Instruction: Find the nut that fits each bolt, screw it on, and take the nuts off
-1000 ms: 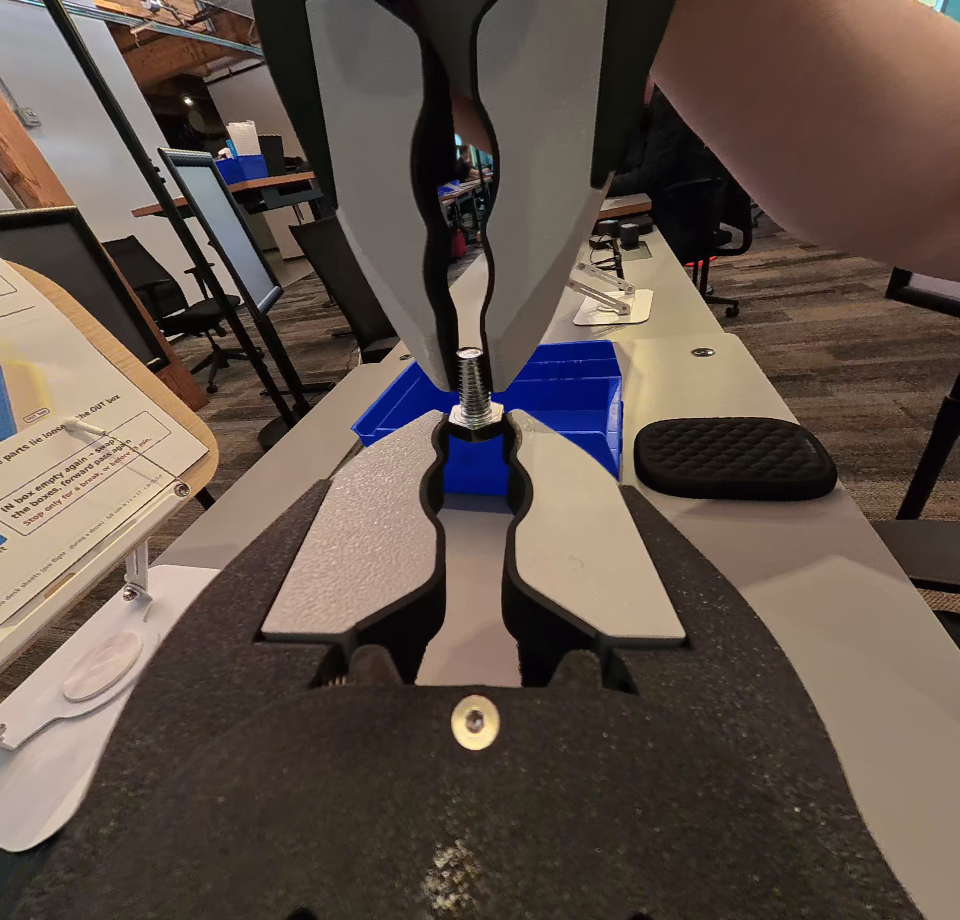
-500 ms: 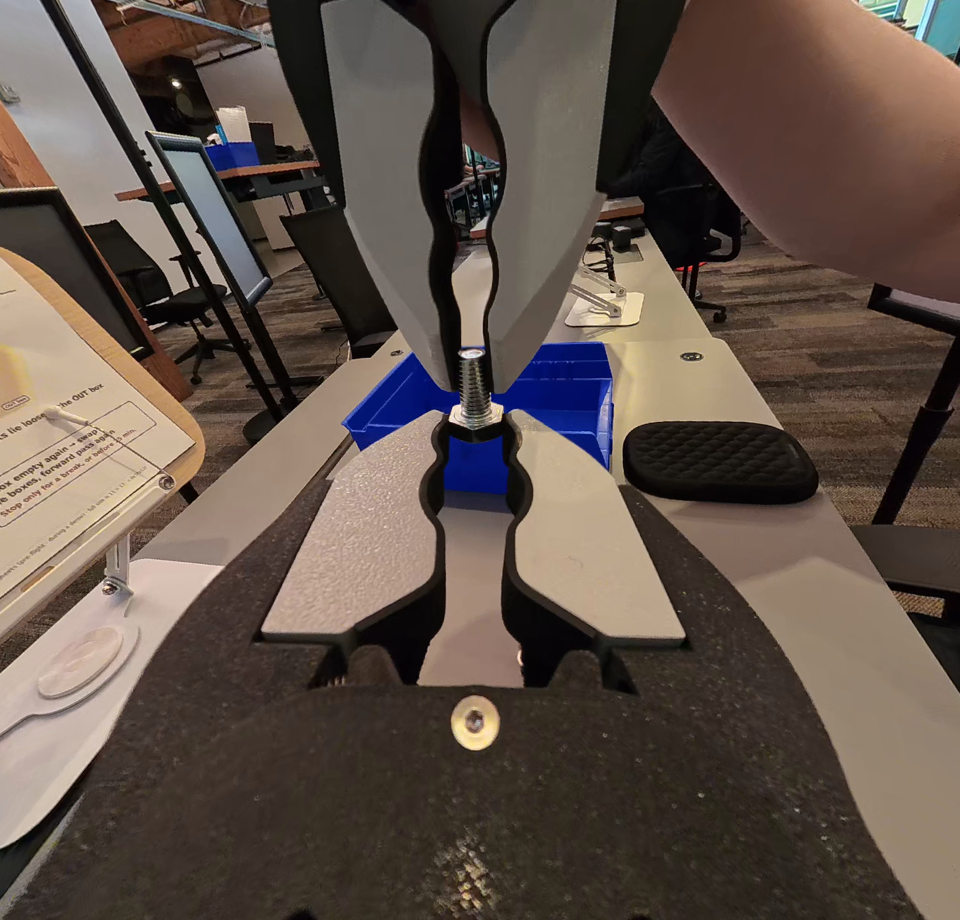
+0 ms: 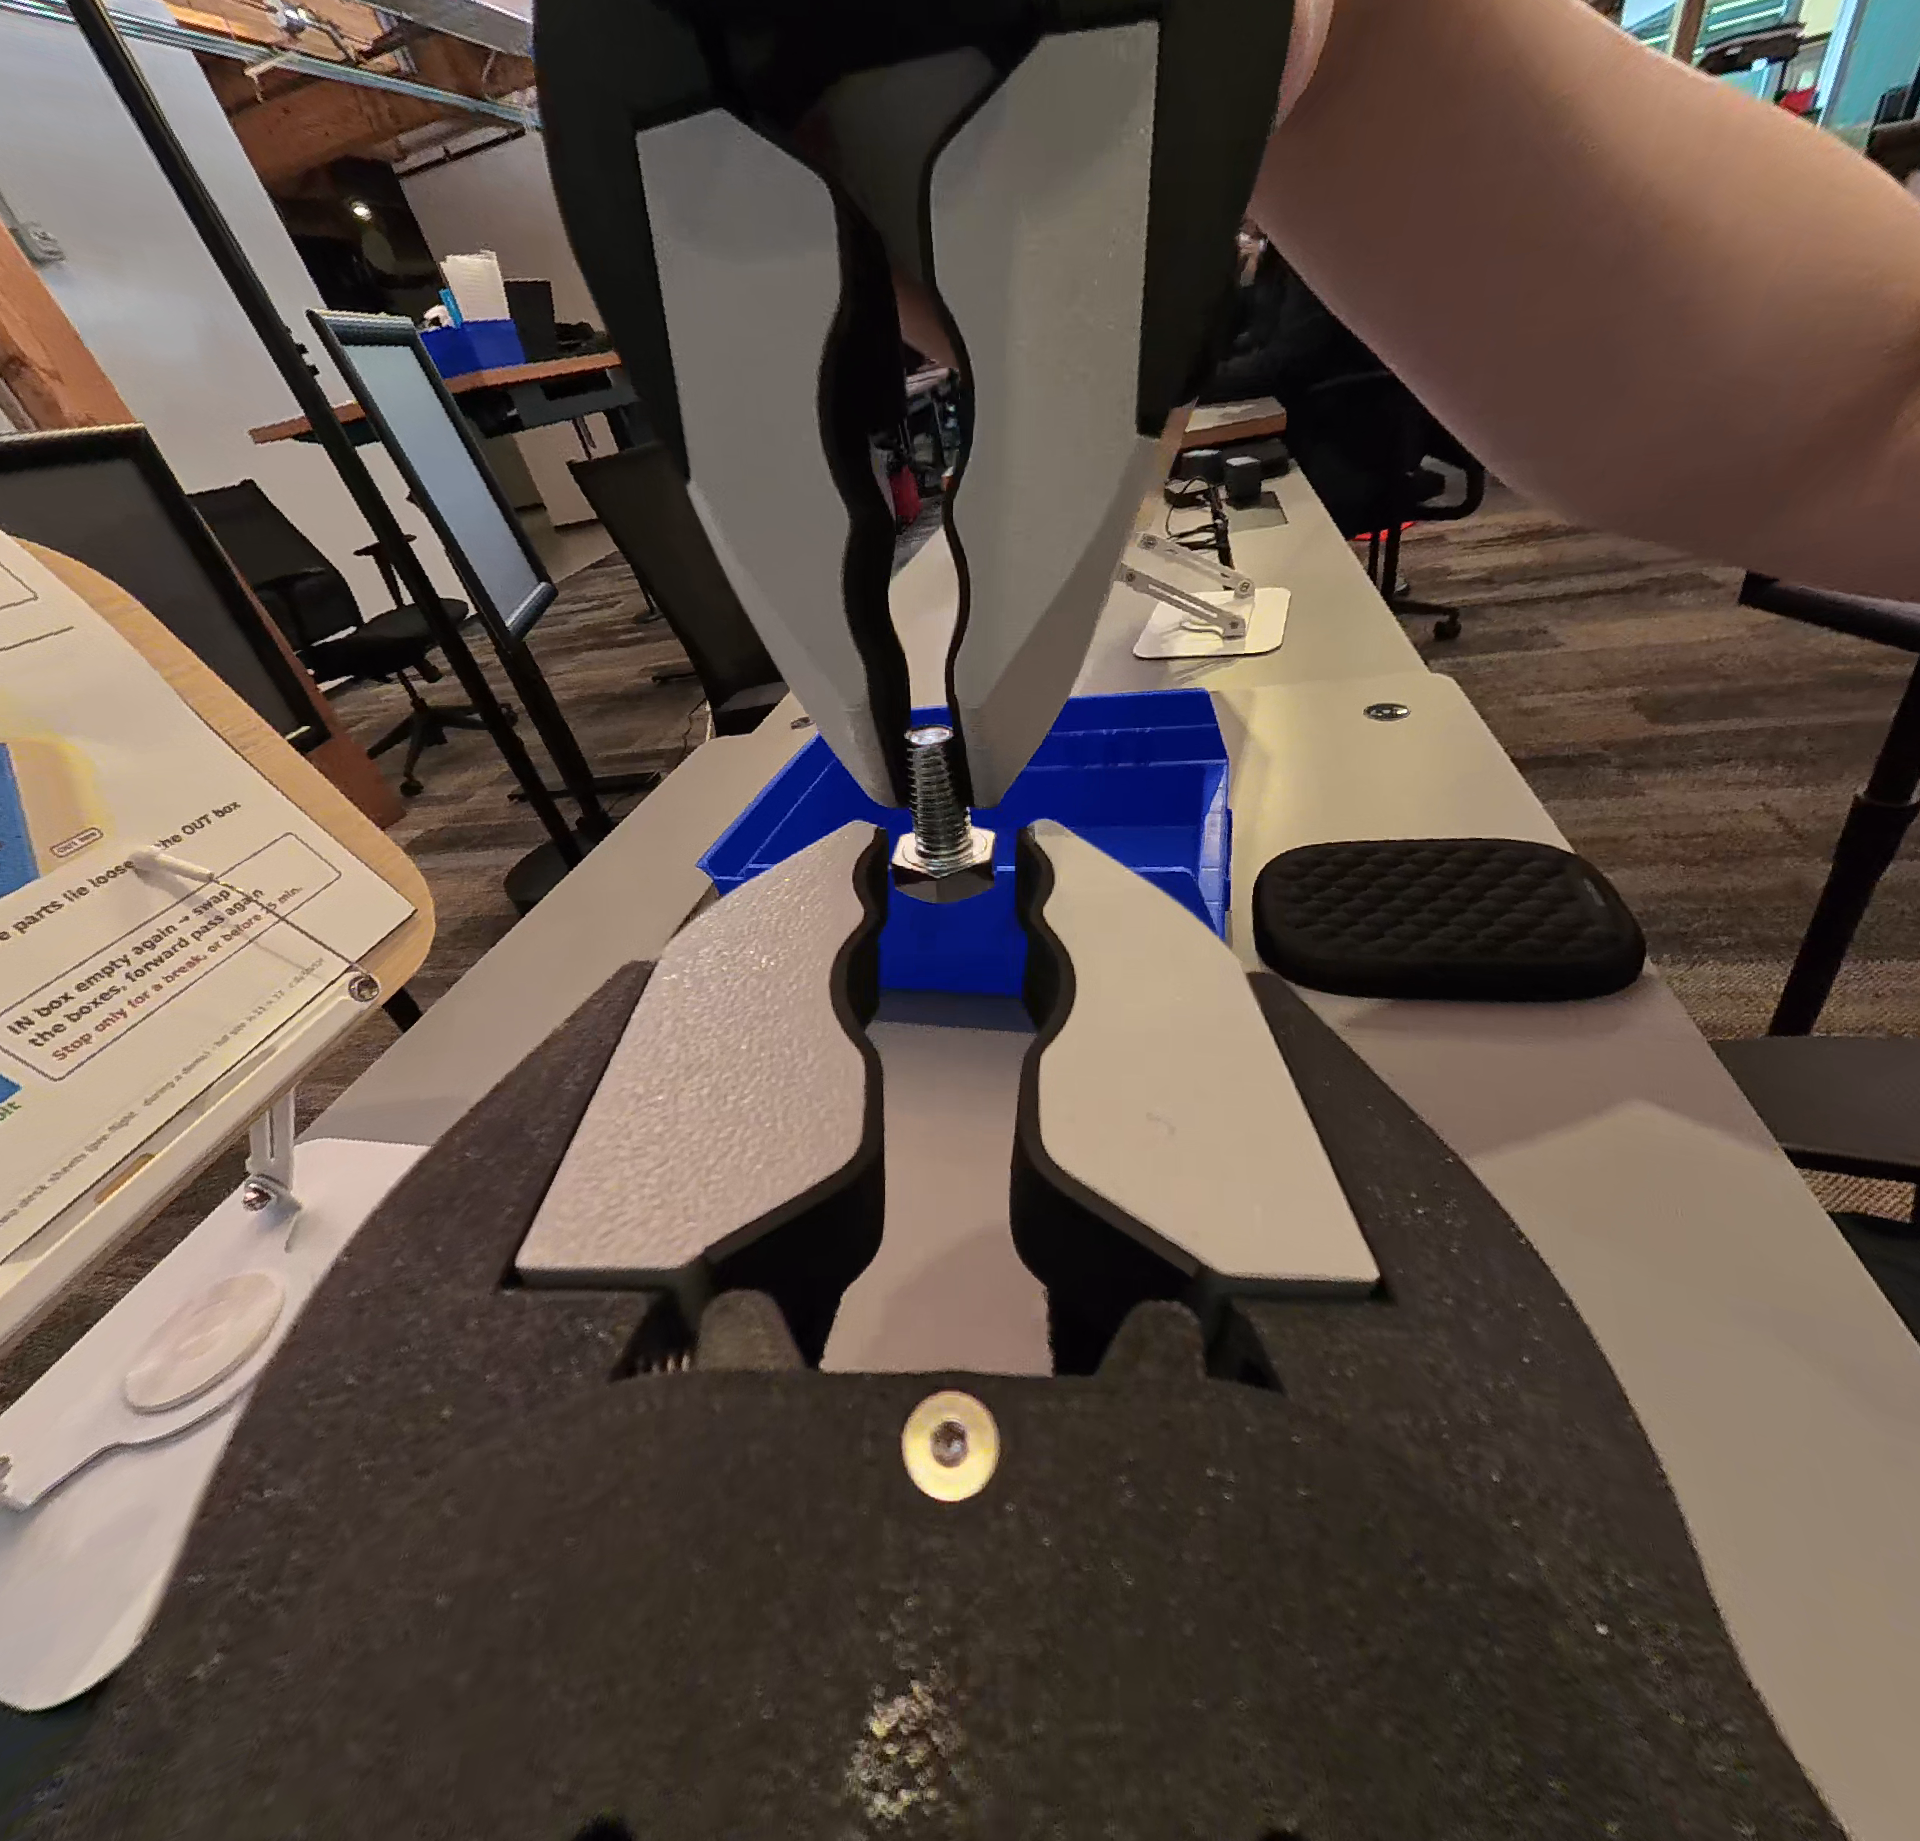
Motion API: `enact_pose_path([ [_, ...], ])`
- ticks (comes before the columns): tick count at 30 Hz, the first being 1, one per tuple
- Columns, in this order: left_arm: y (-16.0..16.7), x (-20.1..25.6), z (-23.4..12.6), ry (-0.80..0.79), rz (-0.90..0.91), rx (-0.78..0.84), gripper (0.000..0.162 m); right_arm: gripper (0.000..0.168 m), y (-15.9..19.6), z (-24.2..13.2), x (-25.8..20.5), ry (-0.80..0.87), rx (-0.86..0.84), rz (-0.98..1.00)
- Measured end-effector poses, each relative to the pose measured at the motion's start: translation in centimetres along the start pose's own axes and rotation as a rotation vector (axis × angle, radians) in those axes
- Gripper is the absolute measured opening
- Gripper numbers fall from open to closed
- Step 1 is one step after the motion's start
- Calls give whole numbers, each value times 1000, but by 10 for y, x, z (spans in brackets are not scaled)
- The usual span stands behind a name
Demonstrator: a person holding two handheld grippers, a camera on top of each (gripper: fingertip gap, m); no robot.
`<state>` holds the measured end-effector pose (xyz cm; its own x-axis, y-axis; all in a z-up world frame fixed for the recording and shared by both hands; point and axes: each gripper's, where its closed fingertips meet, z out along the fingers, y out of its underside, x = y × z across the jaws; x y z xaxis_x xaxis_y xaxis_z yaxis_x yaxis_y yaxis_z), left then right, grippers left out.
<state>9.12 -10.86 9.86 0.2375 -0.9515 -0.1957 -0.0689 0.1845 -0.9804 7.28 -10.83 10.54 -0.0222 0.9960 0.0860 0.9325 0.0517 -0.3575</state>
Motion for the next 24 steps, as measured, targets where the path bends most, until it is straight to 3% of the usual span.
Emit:
enact_pose_path([
  [18, 4, -2, 2, -5, -3, -25, 18, 11, -2, 0, -1, 9, 5, -21],
  [24, 0, -4, -3, -12, 2, -17, 18, 38, -13, -15, 3, 54, 126, -29],
])
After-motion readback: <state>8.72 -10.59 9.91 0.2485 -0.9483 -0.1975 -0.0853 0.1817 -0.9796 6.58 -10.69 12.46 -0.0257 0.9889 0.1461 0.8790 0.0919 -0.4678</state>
